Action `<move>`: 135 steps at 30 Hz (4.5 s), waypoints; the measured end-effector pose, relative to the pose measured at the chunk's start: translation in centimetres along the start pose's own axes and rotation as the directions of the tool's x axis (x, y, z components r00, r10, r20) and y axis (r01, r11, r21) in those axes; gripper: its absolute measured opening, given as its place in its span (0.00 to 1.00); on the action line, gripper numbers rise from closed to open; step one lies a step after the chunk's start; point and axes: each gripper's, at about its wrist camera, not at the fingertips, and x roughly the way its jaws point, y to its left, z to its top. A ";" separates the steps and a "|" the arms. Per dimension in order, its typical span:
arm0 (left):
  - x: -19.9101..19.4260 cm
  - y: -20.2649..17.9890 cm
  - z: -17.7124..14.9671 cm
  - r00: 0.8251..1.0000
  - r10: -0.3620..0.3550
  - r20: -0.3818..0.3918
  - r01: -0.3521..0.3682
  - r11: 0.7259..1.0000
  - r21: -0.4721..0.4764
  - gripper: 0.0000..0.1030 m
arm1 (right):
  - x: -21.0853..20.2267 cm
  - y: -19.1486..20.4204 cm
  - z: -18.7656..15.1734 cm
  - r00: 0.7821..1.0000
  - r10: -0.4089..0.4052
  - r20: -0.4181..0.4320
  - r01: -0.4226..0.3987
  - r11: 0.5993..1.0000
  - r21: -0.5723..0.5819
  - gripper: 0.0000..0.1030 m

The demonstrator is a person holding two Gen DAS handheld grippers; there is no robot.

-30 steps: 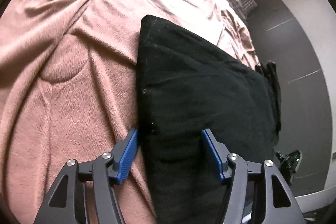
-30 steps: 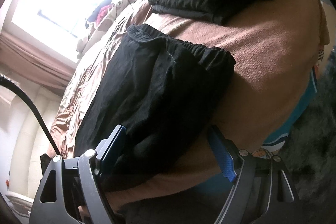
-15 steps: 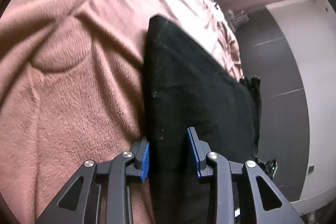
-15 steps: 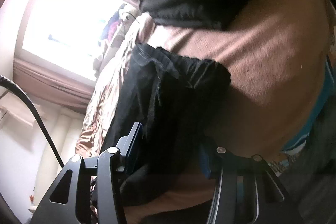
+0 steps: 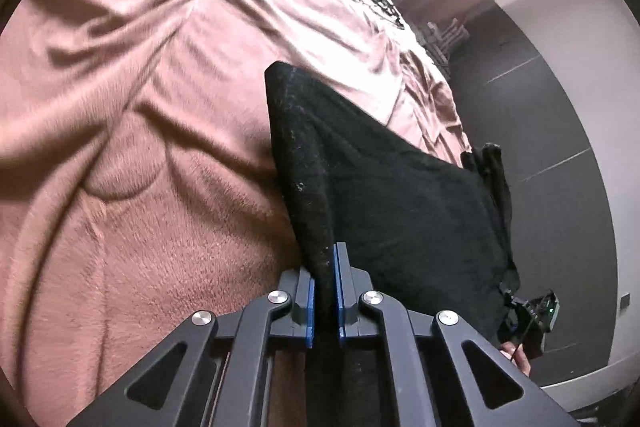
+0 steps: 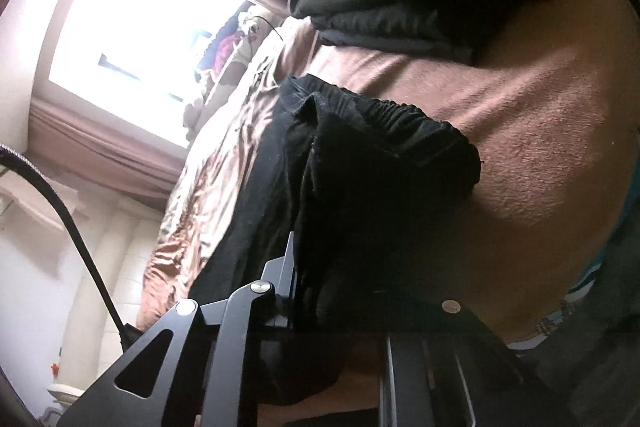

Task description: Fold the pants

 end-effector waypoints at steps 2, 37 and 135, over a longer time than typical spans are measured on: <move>-0.5 -0.7 0.5 1.000 -0.007 0.013 0.007 1.000 0.007 0.07 | -0.3 0.2 -0.2 1.000 0.010 0.006 -0.010 1.000 0.003 0.12; -20.6 13.3 1.2 0.958 0.090 0.273 -0.051 0.988 -0.144 0.07 | 18.1 15.2 -7.3 0.954 0.083 -0.288 -0.139 0.973 -0.182 0.12; -23.0 16.8 -13.9 0.931 0.211 0.298 -0.025 0.851 -0.524 0.62 | 20.5 3.8 -5.3 0.899 0.233 -0.371 -0.225 0.972 0.064 0.05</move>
